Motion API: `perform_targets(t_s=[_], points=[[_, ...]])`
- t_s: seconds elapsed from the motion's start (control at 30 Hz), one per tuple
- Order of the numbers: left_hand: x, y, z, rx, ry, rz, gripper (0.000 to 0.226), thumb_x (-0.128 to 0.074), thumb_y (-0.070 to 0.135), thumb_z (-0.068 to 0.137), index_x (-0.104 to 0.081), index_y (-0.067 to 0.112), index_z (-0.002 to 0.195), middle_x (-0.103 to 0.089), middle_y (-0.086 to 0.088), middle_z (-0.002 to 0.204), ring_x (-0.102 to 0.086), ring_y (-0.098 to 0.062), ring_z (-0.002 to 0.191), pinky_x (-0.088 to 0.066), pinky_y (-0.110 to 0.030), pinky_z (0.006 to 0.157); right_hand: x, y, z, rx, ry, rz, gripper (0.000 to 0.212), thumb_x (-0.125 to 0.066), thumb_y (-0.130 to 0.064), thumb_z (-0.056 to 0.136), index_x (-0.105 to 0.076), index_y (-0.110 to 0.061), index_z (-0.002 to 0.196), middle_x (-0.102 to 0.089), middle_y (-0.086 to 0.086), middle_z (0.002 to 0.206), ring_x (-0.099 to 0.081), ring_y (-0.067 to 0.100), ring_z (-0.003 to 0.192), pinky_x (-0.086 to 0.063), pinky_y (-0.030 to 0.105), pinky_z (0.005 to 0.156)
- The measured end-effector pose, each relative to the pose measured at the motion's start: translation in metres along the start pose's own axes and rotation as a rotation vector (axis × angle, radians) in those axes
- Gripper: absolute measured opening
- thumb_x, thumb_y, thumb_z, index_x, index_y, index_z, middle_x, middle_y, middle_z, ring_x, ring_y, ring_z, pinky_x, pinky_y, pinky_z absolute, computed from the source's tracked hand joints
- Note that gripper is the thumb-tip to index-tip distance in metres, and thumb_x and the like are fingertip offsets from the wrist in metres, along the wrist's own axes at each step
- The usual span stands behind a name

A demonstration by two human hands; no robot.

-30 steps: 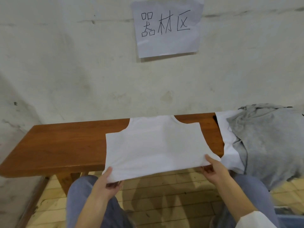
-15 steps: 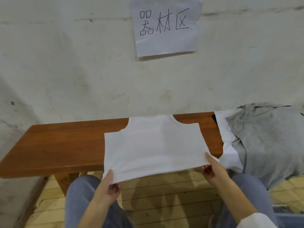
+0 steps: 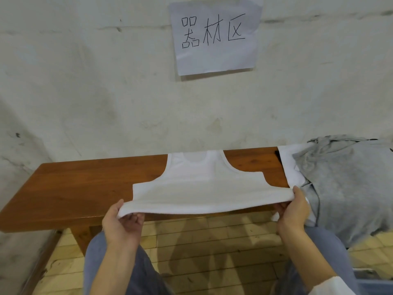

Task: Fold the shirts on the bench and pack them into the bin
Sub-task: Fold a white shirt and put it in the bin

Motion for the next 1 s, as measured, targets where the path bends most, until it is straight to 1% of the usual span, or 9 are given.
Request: perform_targets(t_s=[0.17,0.27,0.33,0.43,0.53,0.6,0.67,0.83,1.0], points=[[-0.017,0.015,-0.007,-0.070,-0.058,-0.070,0.018,-0.050,0.017,0.091,-0.049,0.016,0.073,-0.050,0.005,0.054,-0.051,-0.007,0.048,-0.046,-0.018,0.048,-0.006,-0.024,-0.010,0.122,0.028,0.013,0.020,-0.046,-0.027,0.097,-0.060,-0.017,0.107,-0.065,-0.002,0.093,-0.064,0.011,0.084,-0.051,0.023,0.064],[-0.025,0.027,-0.013,-0.130,-0.103,-0.076,0.014,-0.051,0.016,0.090,-0.048,0.016,0.077,-0.050,0.004,0.057,-0.051,-0.008,0.050,-0.048,-0.020,0.050,-0.008,-0.037,-0.018,0.170,0.037,0.031,0.018,-0.046,-0.026,0.096,-0.061,-0.019,0.102,-0.065,-0.005,0.089,-0.064,0.008,0.079,-0.051,0.018,0.058],[-0.030,0.035,-0.017,-0.174,-0.122,-0.078,0.009,-0.053,0.016,0.090,-0.047,0.016,0.083,-0.051,0.004,0.059,-0.054,-0.009,0.051,-0.049,-0.020,0.052,-0.008,-0.046,-0.022,0.195,0.048,0.042,0.019,-0.045,-0.023,0.095,-0.058,-0.014,0.106,-0.062,-0.006,0.086,-0.062,0.006,0.077,-0.049,0.014,0.052],[-0.035,0.044,-0.024,-0.215,-0.138,-0.089,0.009,-0.056,0.017,0.089,-0.047,0.017,0.087,-0.052,0.004,0.065,-0.055,-0.009,0.057,-0.051,-0.020,0.057,-0.010,-0.059,-0.028,0.215,0.049,0.086,0.018,-0.045,-0.020,0.094,-0.055,-0.013,0.107,-0.059,-0.006,0.084,-0.060,0.004,0.075,-0.048,0.014,0.051],[-0.040,0.050,-0.030,-0.233,-0.156,-0.097,0.011,-0.058,0.018,0.088,-0.047,0.017,0.091,-0.052,0.004,0.070,-0.056,-0.008,0.061,-0.051,-0.020,0.060,-0.011,-0.072,-0.038,0.247,0.046,0.101,0.013,-0.045,-0.019,0.094,-0.056,-0.014,0.092,-0.055,-0.007,0.075,-0.060,-0.001,0.061,-0.047,0.014,0.049],[-0.040,0.054,-0.032,-0.247,-0.151,-0.096,0.014,-0.059,0.018,0.087,-0.047,0.017,0.095,-0.052,0.004,0.072,-0.058,-0.008,0.061,-0.050,-0.019,0.059,-0.011,-0.081,-0.044,0.274,0.050,0.111,0.019,-0.044,-0.018,0.095,-0.052,-0.019,0.077,-0.050,-0.007,0.068,-0.056,-0.004,0.048,-0.043,0.014,0.044],[-0.040,0.057,-0.033,-0.259,-0.153,-0.097,0.015,-0.059,0.018,0.087,-0.046,0.017,0.094,-0.052,0.004,0.073,-0.056,-0.007,0.061,-0.048,-0.019,0.058,-0.012,-0.086,-0.049,0.289,0.048,0.120,0.023,-0.043,-0.018,0.095,-0.047,-0.021,0.072,-0.047,-0.008,0.065,-0.053,-0.005,0.043,-0.041,0.013,0.042],[-0.044,0.062,-0.036,-0.294,-0.136,-0.088,0.014,-0.059,0.020,0.086,-0.048,0.019,0.094,-0.052,0.006,0.073,-0.058,-0.006,0.062,-0.048,-0.018,0.055,-0.012,-0.095,-0.051,0.320,0.075,0.166,0.022,-0.043,-0.019,0.094,-0.046,-0.020,0.072,-0.047,-0.009,0.062,-0.053,-0.003,0.042,-0.038,0.012,0.040],[-0.068,0.057,-0.023,-0.274,-0.141,-0.080,0.009,-0.057,0.019,0.090,-0.052,0.018,0.083,-0.055,0.006,0.061,-0.058,-0.006,0.054,-0.050,-0.019,0.054,-0.040,-0.091,-0.026,0.308,0.046,0.110,0.020,-0.046,-0.023,0.094,-0.054,-0.020,0.075,-0.055,-0.006,0.070,-0.057,0.002,0.058,-0.048,0.019,0.050]])
Point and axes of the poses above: each hand's wrist, its own z-axis towards the middle knuckle, its own x-axis out of the back of the hand, y = z × x, the point moved 9 cm from there along z, towards the middle knuckle
